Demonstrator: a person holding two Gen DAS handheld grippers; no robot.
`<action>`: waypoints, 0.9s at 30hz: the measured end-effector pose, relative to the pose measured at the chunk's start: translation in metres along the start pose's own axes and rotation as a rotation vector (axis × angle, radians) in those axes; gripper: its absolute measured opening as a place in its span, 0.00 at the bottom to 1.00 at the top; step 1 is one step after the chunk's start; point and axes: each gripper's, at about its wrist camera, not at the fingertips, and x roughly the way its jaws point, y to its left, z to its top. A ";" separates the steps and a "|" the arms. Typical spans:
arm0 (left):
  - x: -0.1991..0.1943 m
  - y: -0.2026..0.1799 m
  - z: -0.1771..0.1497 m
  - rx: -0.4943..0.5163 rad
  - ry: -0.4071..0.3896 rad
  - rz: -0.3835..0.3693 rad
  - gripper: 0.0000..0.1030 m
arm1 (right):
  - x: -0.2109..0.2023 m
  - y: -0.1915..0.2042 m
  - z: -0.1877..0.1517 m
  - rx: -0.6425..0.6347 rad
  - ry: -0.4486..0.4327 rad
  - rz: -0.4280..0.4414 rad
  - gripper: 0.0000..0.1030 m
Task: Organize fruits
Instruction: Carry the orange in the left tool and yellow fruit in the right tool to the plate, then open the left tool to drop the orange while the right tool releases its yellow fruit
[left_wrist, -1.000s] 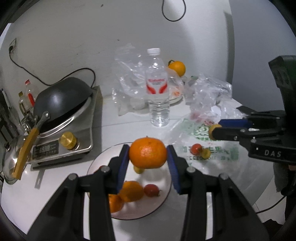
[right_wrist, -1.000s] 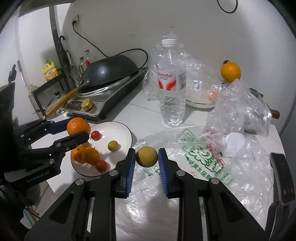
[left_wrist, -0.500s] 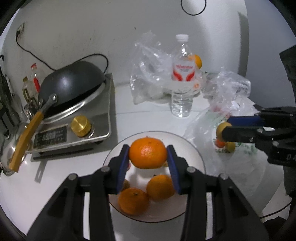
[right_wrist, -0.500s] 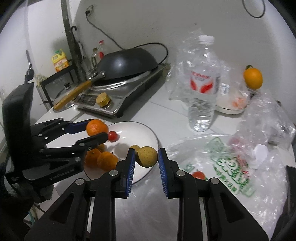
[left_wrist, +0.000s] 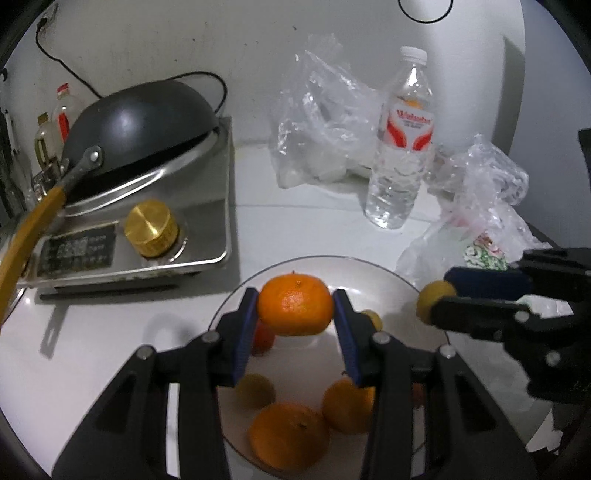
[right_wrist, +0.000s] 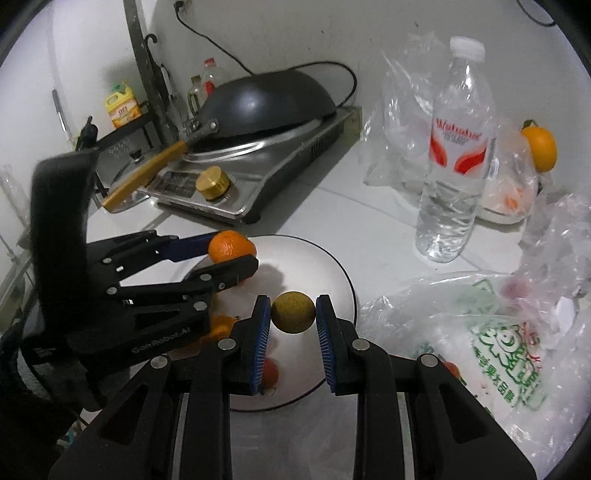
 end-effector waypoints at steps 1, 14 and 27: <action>0.003 0.000 0.002 0.000 0.003 -0.003 0.40 | 0.004 -0.001 0.001 0.001 0.004 0.001 0.26; 0.027 0.002 0.001 0.021 0.061 -0.033 0.41 | 0.029 -0.004 -0.001 0.000 0.040 -0.023 0.26; 0.031 -0.004 -0.002 0.011 0.083 -0.023 0.41 | 0.036 -0.008 -0.010 0.001 0.071 -0.016 0.26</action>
